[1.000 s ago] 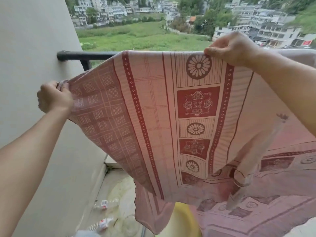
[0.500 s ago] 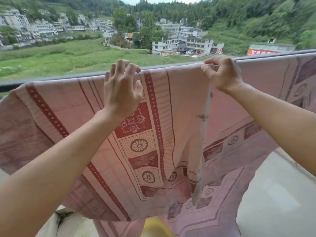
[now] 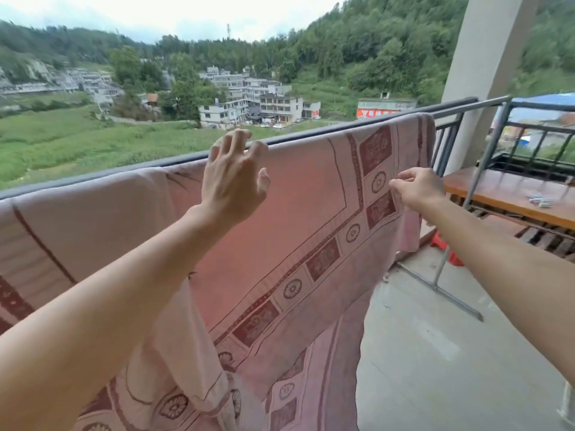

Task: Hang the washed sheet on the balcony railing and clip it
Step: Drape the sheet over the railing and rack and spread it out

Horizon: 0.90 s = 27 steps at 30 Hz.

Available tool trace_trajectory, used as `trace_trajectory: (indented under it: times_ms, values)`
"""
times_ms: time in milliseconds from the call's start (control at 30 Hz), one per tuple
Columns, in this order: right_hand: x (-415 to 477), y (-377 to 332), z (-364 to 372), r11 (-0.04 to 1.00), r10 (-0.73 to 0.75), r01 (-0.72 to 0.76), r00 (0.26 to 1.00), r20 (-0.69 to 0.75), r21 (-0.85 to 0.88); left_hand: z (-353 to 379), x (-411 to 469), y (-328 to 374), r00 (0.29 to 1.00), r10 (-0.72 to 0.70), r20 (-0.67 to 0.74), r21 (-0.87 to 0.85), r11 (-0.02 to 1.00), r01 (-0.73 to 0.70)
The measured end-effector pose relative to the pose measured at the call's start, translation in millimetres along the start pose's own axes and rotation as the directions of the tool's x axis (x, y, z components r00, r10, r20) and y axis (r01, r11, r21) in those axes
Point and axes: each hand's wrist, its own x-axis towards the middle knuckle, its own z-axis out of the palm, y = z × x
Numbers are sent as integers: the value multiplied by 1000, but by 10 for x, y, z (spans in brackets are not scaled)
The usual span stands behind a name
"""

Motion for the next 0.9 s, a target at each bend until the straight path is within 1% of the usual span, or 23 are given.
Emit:
trace_trajectory:
  times_ms: [67,167,267,400,500,667,767,833,900]
  values:
    - [298,261,-107,999,35,-35,999,-8,23,232,220,217,1000,-25,16,38,999,24]
    - [678,638,-200,995,87,-87,996,0,39,538,471,522,998,-65,29,53,997,63]
    - [1037,927,-304,988,143,-143,990,10,60,785,677,809,997,-54,50,59,997,51]
    - [1582,1115,-298,977,181,-182,983,14,108,1119,1019,993,998,-19,61,96,995,13]
    - [1982,1171,-249,971,187,-188,982,21,147,1361,1329,1076,997,-5,81,118,993,-4]
    - [2639,1185,-277,982,152,-146,987,-48,118,1774,1735,1277,988,-40,148,86,996,27]
    - [2989,1192,-397,982,160,-147,980,-117,116,1957,1867,1440,989,-12,148,114,993,-5]
    - [3205,1228,-482,980,157,-135,975,-156,144,2014,1924,1549,992,3,122,109,994,-16]
    - [3435,1255,-531,977,138,-114,982,-127,181,2038,1953,1642,997,-12,76,95,995,5]
